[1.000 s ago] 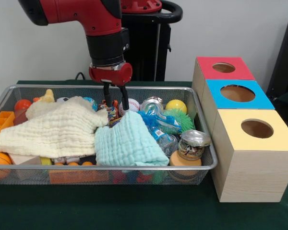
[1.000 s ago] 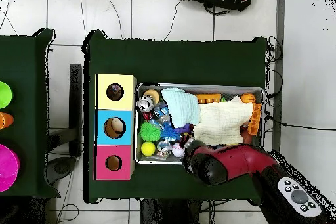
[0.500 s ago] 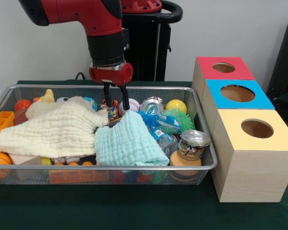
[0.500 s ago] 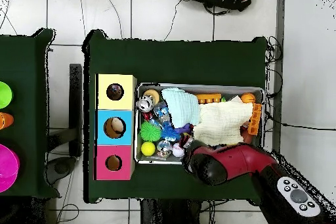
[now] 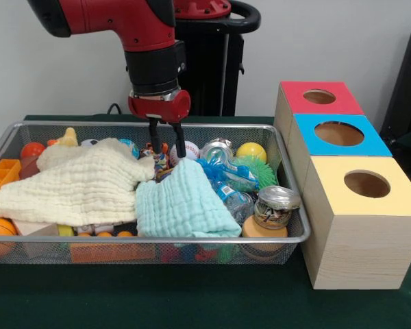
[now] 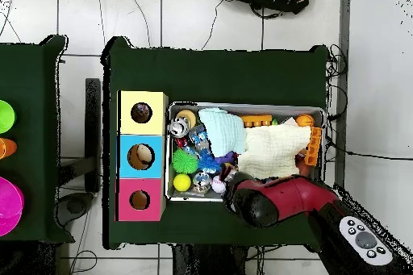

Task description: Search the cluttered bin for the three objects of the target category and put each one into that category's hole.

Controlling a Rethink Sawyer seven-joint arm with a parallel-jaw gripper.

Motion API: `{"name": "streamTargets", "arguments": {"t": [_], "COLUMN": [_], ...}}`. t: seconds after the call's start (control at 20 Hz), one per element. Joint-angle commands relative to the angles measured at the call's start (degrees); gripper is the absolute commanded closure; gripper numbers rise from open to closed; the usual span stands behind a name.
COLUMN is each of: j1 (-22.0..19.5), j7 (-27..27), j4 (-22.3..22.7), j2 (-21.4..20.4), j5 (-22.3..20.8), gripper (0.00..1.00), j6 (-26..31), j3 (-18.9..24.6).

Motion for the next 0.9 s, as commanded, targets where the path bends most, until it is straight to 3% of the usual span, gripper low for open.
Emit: {"name": "streamTargets", "arguments": {"t": [0.05, 0.35, 0.75, 0.9], "j1": [0.3, -2.0, -1.2, -5.4], "j7": [-8.1, -10.0, -8.3, -13.8], "j4": [-4.7, -3.6, -3.1, -1.6], "j2": [2.7, 2.3, 2.2, 0.5], "j5": [-6.0, -5.1, -5.9, -1.8], "gripper": [0.00, 0.00, 0.00, 0.00], "j6": [-3.8, -2.0, -2.9, 2.8], "j3": [1.7, 4.1, 3.1, 7.1]}}
